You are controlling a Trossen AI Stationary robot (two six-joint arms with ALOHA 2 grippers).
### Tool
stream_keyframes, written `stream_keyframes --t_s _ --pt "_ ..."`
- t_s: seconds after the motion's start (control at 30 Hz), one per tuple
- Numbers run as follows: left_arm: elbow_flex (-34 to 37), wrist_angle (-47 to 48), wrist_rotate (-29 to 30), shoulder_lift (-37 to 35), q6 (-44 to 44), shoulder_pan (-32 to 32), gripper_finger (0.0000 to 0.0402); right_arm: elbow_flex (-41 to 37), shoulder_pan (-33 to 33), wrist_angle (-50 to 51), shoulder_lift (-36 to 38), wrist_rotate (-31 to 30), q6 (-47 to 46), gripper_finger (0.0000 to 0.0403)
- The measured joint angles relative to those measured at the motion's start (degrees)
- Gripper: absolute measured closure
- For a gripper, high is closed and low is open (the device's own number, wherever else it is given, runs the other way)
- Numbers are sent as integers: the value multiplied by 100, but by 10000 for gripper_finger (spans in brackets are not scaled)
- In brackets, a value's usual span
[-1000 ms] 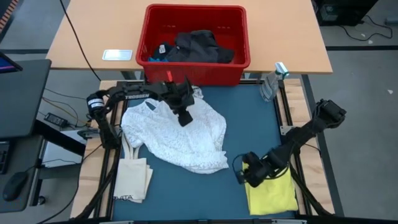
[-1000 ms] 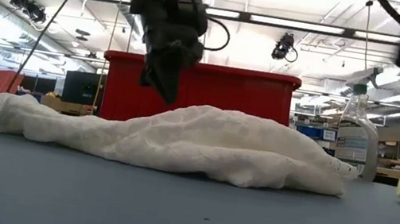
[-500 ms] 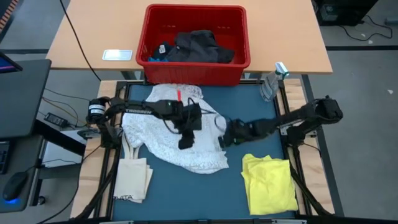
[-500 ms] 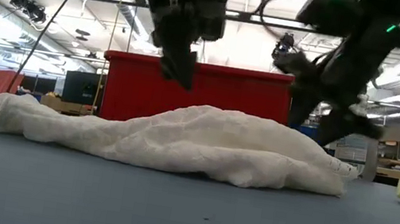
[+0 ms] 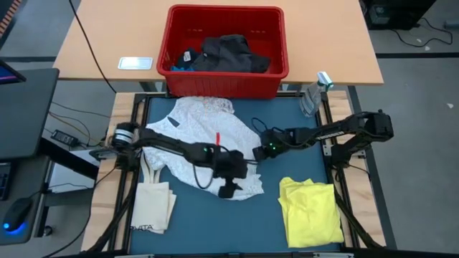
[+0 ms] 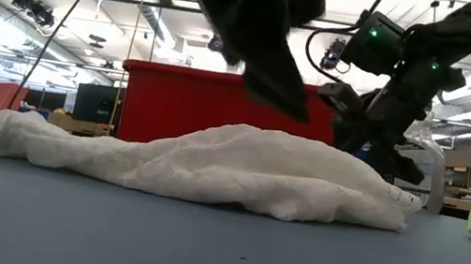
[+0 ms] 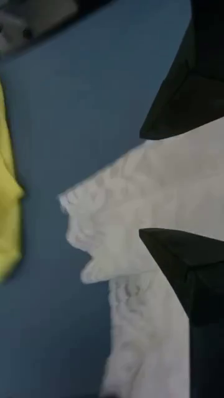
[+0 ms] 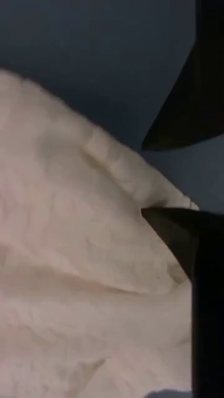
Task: Fold laundry
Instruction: Fold the white cloth
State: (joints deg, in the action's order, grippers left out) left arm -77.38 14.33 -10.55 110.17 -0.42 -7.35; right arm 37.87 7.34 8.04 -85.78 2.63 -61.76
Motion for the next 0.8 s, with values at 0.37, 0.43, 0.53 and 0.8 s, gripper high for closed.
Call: stream_keyframes --t_s 0.37,0.43,0.53,0.8 --pt "4 -325 480 613 -1514 -50 299 17 362 246 -24 684 1125 393" --pt "4 -331 392 474 -1597 -48 364 109 386 887 75 768 1347 396" --pt "3 -525 83 125 -1534 -100 385 485 370 2349 335 293 1689 398" --pt "-6 -1450 -1186 -611 -753 -528 390 1817 758 5145 795 -1723 2951 400"
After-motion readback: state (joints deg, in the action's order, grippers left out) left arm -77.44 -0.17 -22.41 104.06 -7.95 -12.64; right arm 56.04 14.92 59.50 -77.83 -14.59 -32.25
